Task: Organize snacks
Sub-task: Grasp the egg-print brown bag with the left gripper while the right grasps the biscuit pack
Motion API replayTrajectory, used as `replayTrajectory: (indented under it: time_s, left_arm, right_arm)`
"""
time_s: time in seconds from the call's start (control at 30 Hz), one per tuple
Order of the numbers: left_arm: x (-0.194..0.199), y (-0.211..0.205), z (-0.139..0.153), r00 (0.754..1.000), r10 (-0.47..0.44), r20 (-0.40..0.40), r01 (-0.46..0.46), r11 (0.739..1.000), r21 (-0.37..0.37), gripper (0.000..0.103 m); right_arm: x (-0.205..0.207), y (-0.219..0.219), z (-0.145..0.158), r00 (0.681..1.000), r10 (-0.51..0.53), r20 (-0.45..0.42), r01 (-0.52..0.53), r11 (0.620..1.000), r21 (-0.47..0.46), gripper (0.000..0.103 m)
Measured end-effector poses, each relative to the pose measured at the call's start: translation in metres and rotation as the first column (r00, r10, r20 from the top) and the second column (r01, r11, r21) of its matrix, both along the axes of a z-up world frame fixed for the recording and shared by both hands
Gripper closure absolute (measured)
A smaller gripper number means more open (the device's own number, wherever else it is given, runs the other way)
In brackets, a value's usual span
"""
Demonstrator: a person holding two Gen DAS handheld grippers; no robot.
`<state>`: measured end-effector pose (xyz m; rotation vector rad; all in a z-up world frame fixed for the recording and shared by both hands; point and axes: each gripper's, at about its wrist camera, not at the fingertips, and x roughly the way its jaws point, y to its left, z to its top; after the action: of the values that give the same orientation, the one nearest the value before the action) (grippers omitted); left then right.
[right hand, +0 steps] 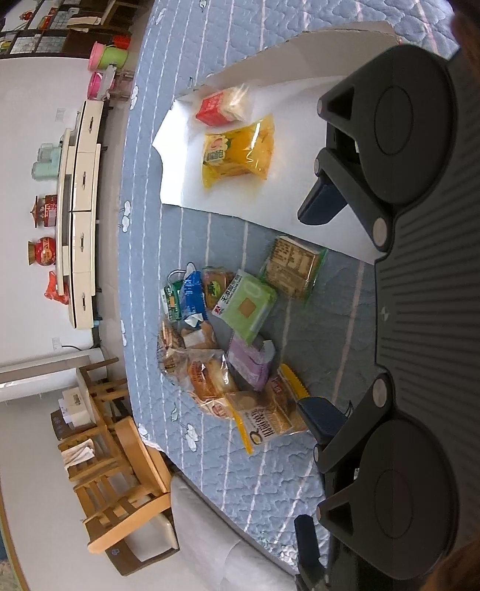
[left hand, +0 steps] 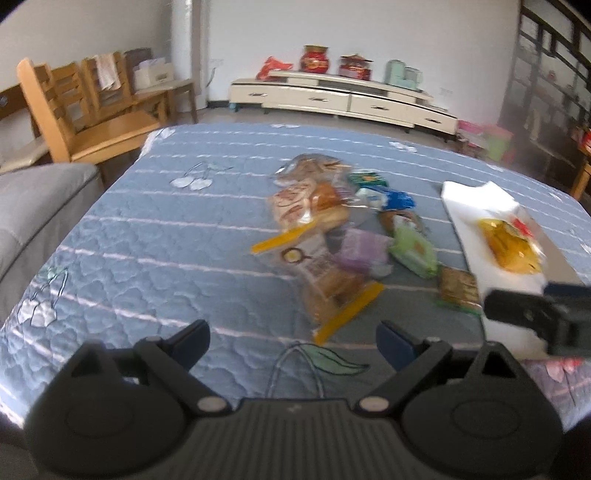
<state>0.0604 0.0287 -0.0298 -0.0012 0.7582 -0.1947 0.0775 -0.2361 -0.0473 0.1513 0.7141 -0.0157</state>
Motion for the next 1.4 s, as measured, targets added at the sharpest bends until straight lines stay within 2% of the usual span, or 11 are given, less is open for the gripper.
replayTrajectory:
  time_s: [0.23,0.4,0.43,0.47,0.5,0.57,0.63,0.87,1.07,1.2,1.4]
  left_arm:
    - [0.046,-0.013,-0.005,0.998,0.038,-0.045,-0.041,0.998,-0.057,0.005]
    - [0.077,-0.03,-0.019,0.995,0.069,-0.078,-0.072,0.997,-0.038,0.009]
    - [0.083,-0.032,-0.023,0.994,0.07,-0.084,-0.073,0.996,-0.041,0.019]
    - [0.088,-0.033,-0.028,0.993,0.068,-0.099,-0.073,0.997,-0.039,0.036]
    - [0.092,-0.034,-0.031,0.992,0.062,-0.111,-0.067,0.997,-0.045,0.041]
    - [0.096,-0.032,-0.033,0.992,0.042,-0.117,-0.053,0.994,-0.092,0.071]
    - [0.094,-0.031,-0.029,0.994,0.033,-0.105,-0.043,0.995,-0.091,0.075]
    - [0.066,-0.01,-0.006,0.999,0.01,-0.045,-0.014,0.995,-0.099,0.075]
    - [0.037,0.011,0.006,0.999,0.019,-0.029,-0.022,0.993,-0.12,0.075]
    - [0.025,0.013,0.008,1.0,0.015,-0.008,-0.015,0.996,-0.084,0.075]
    - [0.024,0.018,0.007,1.0,0.01,-0.009,-0.011,0.994,-0.107,0.075]
  right_arm:
    - [0.002,-0.004,-0.001,1.0,-0.004,-0.001,0.004,1.0,0.018,0.0]
    - [0.003,-0.008,-0.004,1.0,-0.018,-0.008,0.018,1.0,0.018,0.0]
    - [0.004,-0.01,-0.004,1.0,-0.021,-0.01,0.021,1.0,0.02,0.0]
    - [0.004,-0.011,-0.005,1.0,-0.024,-0.012,0.024,1.0,0.019,0.0]
    - [0.004,-0.013,-0.006,1.0,-0.027,-0.014,0.028,0.999,0.02,0.0]
    - [0.005,-0.015,-0.008,0.999,-0.033,-0.019,0.034,0.999,0.019,0.0]
    - [0.005,-0.016,-0.01,0.999,-0.036,-0.024,0.037,0.999,0.018,0.0]
    - [0.005,-0.023,-0.015,0.997,-0.063,-0.052,0.064,0.998,0.022,0.0]
    - [0.012,-0.021,-0.02,0.992,-0.087,-0.094,0.091,0.995,0.039,0.0]
    - [0.026,-0.021,-0.028,0.985,-0.112,-0.134,0.121,0.991,0.059,0.0]
    - [0.053,-0.013,-0.037,0.981,-0.094,-0.172,0.095,0.995,-0.006,0.0]
